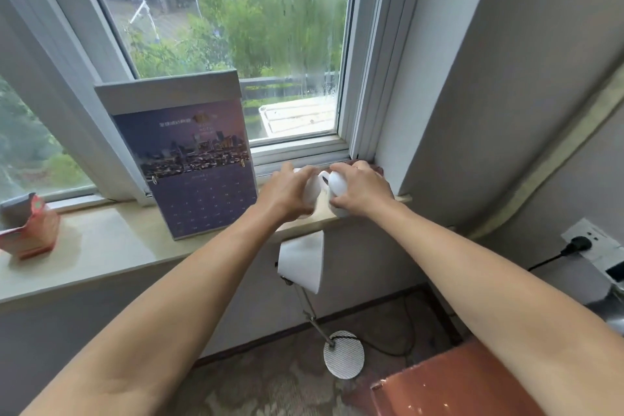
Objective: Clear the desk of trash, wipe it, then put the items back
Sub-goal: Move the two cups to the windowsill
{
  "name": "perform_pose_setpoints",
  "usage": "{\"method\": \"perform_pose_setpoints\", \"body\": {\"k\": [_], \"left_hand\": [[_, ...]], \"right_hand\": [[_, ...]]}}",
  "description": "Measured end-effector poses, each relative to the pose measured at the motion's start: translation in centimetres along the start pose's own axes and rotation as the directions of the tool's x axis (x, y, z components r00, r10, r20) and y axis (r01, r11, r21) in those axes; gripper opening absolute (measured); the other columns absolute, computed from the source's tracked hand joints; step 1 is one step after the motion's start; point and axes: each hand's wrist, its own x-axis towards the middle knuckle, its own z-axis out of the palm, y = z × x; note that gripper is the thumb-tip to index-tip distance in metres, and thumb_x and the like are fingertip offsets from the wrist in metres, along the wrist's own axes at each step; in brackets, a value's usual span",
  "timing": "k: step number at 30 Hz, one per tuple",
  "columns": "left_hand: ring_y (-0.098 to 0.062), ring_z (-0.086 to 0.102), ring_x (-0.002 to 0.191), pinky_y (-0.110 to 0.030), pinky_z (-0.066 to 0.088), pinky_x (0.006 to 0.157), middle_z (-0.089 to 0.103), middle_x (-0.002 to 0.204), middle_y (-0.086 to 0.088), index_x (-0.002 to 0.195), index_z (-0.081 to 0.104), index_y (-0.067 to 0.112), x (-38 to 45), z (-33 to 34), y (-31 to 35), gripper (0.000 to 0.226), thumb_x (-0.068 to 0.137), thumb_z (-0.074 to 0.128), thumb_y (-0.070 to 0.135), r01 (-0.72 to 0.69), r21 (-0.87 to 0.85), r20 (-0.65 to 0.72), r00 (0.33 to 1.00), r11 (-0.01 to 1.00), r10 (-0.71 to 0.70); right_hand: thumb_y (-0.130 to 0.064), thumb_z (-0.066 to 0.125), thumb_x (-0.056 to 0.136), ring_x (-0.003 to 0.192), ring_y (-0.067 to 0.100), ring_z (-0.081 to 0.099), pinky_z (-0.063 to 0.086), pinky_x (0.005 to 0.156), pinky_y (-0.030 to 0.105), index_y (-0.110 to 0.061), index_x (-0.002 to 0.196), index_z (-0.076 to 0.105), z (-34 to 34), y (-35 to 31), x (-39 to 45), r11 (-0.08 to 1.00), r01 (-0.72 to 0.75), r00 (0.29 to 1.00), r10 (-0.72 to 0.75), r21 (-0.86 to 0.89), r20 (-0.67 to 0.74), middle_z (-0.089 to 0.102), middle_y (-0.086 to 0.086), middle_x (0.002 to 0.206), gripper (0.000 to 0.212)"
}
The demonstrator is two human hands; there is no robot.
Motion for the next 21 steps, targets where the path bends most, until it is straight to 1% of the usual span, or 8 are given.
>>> {"method": "perform_pose_setpoints", "body": {"k": [5,8,11,15,17,19,21], "left_hand": [[-0.037,0.054,0.121,-0.042,0.05,0.095,0.047,0.127,-0.011,0.148,0.041,0.041,1.5,0.9,-0.4,0.076,0.082,0.077,0.039,0.059,0.051,0.036,0.997,0.997,-0.061],[-0.038,0.053,0.123,-0.043,0.049,0.095,0.046,0.129,-0.012,0.149,0.041,0.039,2.1,1.1,-0.4,0.074,0.083,0.076,0.039,0.083,0.053,0.055,0.995,0.995,-0.086],[-0.038,0.054,0.12,-0.046,0.053,0.093,0.044,0.127,-0.011,0.147,0.041,0.038,2.7,0.9,-0.5,0.072,0.083,0.075,0.038,0.126,0.065,0.057,0.99,0.99,-0.13],[-0.039,0.056,0.117,-0.045,0.052,0.089,0.042,0.129,-0.012,0.147,0.04,0.037,3.1,0.4,-1.1,0.073,0.083,0.075,0.036,0.185,0.077,0.064,0.98,0.98,-0.19],[-0.04,0.057,0.116,-0.044,0.052,0.087,0.041,0.132,-0.012,0.147,0.038,0.037,3.2,0.2,-1.6,0.073,0.084,0.075,0.034,0.205,0.087,0.061,0.976,0.975,-0.21],[-0.04,0.058,0.115,-0.044,0.052,0.084,0.041,0.135,-0.013,0.148,0.036,0.037,3.3,0.0,-1.9,0.076,0.084,0.076,0.032,0.219,0.094,0.063,0.972,0.971,-0.225],[-0.041,0.057,0.117,-0.046,0.053,0.085,0.041,0.137,-0.014,0.152,0.03,0.037,3.3,-0.2,-2.1,0.082,0.085,0.076,0.032,0.224,0.098,0.061,0.971,0.97,-0.23]], "right_hand": [[-0.049,0.077,0.078,0.125,0.032,0.055,0.048,0.102,0.041,-0.049,0.141,0.047,0.7,0.6,1.9,1.0,0.019,1.0,-0.019,-0.013,0.02,0.047,0.005,0.14,0.07],[-0.049,0.078,0.077,0.126,0.032,0.056,0.049,0.102,0.042,-0.048,0.141,0.047,1.3,0.6,2.3,0.999,0.037,0.999,-0.037,-0.008,0.037,0.047,0.006,0.14,0.072],[-0.051,0.078,0.076,0.128,0.033,0.054,0.048,0.103,0.041,-0.047,0.143,0.045,1.8,0.2,2.8,0.998,0.057,0.998,-0.056,-0.013,0.039,0.046,0.007,0.141,0.074],[-0.051,0.076,0.079,0.129,0.035,0.053,0.047,0.105,0.042,-0.046,0.148,0.04,2.2,-0.5,3.4,0.995,0.081,0.996,-0.078,-0.051,0.043,0.046,0.01,0.142,0.077],[-0.05,0.074,0.082,0.128,0.038,0.052,0.047,0.102,0.044,-0.044,0.152,0.032,2.3,-1.1,3.6,0.993,0.096,0.995,-0.093,-0.073,0.045,0.046,0.011,0.142,0.082],[-0.051,0.073,0.084,0.127,0.04,0.051,0.047,0.097,0.046,-0.044,0.157,0.016,2.4,-1.7,3.7,0.99,0.108,0.994,-0.104,-0.087,0.045,0.045,0.014,0.142,0.092],[-0.051,0.072,0.086,0.125,0.041,0.052,0.048,0.094,0.048,-0.044,0.159,-0.001,2.5,-2.3,3.7,0.988,0.12,0.992,-0.117,-0.096,0.043,0.046,0.016,0.141,0.103]]}}
